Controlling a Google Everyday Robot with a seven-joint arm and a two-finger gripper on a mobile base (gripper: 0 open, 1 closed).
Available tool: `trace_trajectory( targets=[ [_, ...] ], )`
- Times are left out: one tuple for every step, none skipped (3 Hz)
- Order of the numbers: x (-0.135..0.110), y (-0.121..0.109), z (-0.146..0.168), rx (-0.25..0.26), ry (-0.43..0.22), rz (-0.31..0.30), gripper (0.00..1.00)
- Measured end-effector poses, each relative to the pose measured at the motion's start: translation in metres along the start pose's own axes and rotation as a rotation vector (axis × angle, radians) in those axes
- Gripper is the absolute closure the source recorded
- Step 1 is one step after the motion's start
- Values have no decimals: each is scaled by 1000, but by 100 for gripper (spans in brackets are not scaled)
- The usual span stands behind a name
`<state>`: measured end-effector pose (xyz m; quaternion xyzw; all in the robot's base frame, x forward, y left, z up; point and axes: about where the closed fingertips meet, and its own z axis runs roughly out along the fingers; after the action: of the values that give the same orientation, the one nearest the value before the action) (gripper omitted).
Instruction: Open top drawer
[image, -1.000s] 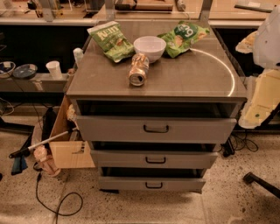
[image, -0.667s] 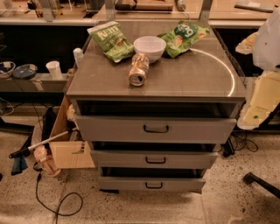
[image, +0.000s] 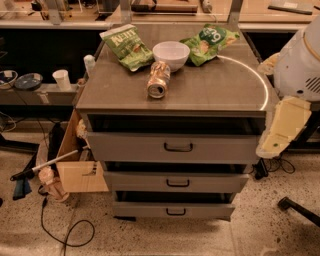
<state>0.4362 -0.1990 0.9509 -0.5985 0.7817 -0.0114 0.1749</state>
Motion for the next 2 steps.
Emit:
trace_trajectory(
  targets=[
    [-5, 5, 11, -13, -14, -1, 0],
    [-10, 9, 30, -15, 1, -28, 0]
  ],
)
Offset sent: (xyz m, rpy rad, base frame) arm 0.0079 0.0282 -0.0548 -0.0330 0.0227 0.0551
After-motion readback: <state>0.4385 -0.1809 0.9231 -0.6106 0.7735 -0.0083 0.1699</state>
